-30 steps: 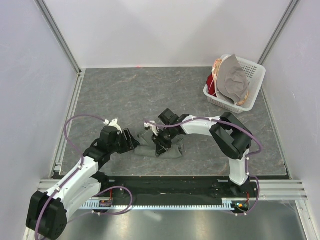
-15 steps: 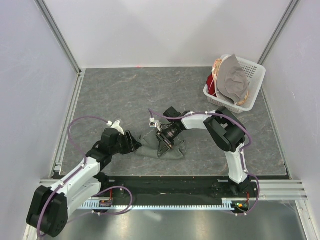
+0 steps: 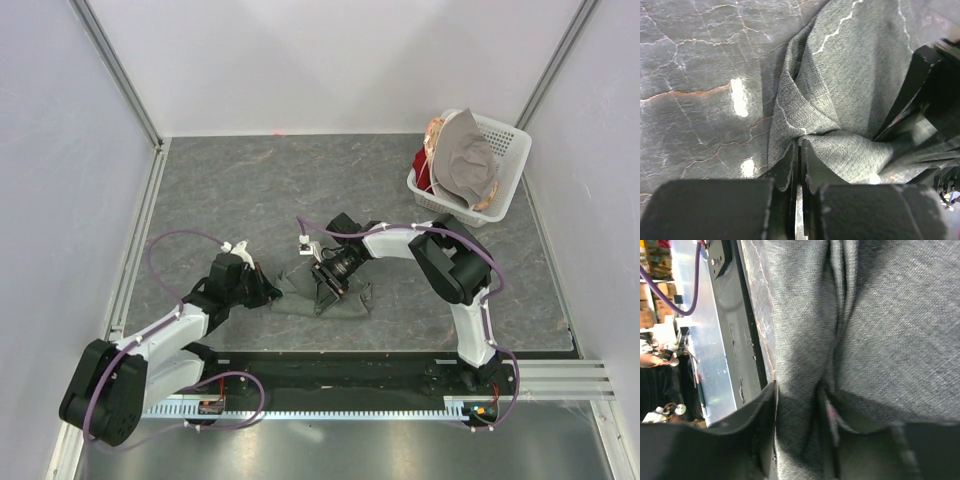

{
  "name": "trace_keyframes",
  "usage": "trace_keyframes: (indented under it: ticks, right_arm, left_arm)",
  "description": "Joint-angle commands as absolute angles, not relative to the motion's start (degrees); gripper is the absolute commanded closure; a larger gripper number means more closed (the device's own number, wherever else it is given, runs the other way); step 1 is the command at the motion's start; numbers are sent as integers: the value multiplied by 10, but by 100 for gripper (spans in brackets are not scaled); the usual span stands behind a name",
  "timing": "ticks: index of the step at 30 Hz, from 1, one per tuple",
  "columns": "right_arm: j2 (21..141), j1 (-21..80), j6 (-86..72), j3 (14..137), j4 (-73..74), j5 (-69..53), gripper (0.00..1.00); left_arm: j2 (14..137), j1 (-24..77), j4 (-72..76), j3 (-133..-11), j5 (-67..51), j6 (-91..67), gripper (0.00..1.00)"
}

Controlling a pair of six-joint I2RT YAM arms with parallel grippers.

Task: Fold the napkin, place the utensils inside, and roll it up
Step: Roll the napkin with the utensil

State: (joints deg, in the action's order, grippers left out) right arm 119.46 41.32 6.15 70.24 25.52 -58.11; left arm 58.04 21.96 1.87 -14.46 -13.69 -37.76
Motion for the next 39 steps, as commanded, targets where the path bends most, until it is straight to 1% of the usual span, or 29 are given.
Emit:
trace_keyframes:
  ticks: [1,2,3,4,9,10,14,16,21,31,34,37,39]
  right_arm:
    - [1156,412,52,687,264,-463,50]
    - [1148,412,43,682,263,-452,45]
    - [1139,412,34,679,261,-435,44]
    - [1119,412,26,672,258,-425,39]
    - [1042,412,11,641,242,-350,30]
    - [1010,412,14,625,238,-322,23]
    - [940,412,22,588,229,-257,15]
    - [909,416,25,572,232,-240,13]
    - [872,433,24,543,235,-214,12]
    - [891,493,18,537,260,-149,13]
    - [894,504,6,534,266,-127,16]
    - [899,509,0,532,275,-113,22]
    - [903,513,-18,532,277,-113,28]
  left_arm:
    - [610,220,-12,-181,-109,-377,98]
    - [615,220,-18,-186,-109,-378,98]
    - [620,219,-31,-192,-111,-377,98]
    - [630,220,-36,-201,-112,-375,98]
    - [656,220,-64,-228,-121,-371,98]
    - [658,220,-70,-235,-123,-370,98]
    - [676,220,-86,-251,-130,-368,98]
    - [679,220,-91,-258,-132,-368,98]
    - [683,219,-98,-263,-133,-366,98]
    - [685,219,-111,-270,-132,-367,98]
    - [684,219,-115,-272,-132,-366,98]
    - [685,219,-119,-272,-131,-366,98]
    - [686,220,-119,-273,-129,-366,98]
